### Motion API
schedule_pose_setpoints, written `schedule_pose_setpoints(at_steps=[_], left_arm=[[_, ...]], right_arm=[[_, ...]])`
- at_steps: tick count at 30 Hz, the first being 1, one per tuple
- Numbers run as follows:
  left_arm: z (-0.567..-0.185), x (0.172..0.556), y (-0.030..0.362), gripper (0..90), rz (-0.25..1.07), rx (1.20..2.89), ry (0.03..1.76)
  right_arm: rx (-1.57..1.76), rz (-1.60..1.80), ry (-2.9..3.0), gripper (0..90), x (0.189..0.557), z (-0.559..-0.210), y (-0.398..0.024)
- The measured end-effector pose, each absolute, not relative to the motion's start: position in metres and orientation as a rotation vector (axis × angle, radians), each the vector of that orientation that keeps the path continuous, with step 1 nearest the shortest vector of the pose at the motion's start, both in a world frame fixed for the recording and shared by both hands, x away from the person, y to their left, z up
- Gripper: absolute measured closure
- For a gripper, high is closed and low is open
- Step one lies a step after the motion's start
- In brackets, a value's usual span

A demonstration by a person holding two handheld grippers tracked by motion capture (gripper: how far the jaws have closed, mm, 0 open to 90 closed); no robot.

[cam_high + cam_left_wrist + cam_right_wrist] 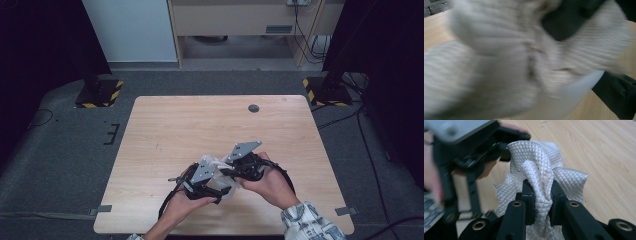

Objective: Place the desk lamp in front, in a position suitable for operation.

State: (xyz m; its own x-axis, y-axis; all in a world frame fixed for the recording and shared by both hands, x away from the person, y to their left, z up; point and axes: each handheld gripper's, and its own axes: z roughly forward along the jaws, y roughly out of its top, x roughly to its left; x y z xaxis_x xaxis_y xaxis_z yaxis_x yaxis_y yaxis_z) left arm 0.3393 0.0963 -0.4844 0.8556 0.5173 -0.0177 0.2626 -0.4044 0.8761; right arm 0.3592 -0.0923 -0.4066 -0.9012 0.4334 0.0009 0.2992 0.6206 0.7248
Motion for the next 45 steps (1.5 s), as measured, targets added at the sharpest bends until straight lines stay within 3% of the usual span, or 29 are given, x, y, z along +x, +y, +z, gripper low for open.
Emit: schedule_pose_setpoints(at_steps=[8, 13, 19, 25, 32, 38, 45], left_arm=[[-0.484, 0.339, 0.097, 8.1, 0.328, 2.013, 0.578], [-0.484, 0.339, 0.098, 8.0, 0.335, 2.012, 0.578], [-0.484, 0.339, 0.099, 7.9, 0.327, 2.009, 0.580], [-0.484, 0.338, 0.097, 8.0, 0.324, 2.009, 0.571], [-0.484, 0.339, 0.098, 8.0, 0.324, 2.011, 0.579], [-0.484, 0.339, 0.098, 8.0, 0.341, 2.013, 0.588], [-0.484, 0.339, 0.098, 8.0, 0.335, 2.011, 0.581]], right_arm=[[0.678, 1.089, 2.654, 78.4, 0.366, -0.403, -0.117], [0.684, 1.087, 2.649, 78.4, 0.385, -0.403, -0.100], [0.592, 1.097, 2.688, 78.5, 0.368, -0.404, -0.080], [0.578, 1.115, 2.712, 78.6, 0.351, -0.403, -0.103], [0.686, 1.078, 2.668, 78.5, 0.373, -0.403, -0.122], [0.702, 1.078, 2.665, 78.4, 0.388, -0.403, -0.104], [0.599, 1.082, 2.704, 78.4, 0.374, -0.402, -0.083]])
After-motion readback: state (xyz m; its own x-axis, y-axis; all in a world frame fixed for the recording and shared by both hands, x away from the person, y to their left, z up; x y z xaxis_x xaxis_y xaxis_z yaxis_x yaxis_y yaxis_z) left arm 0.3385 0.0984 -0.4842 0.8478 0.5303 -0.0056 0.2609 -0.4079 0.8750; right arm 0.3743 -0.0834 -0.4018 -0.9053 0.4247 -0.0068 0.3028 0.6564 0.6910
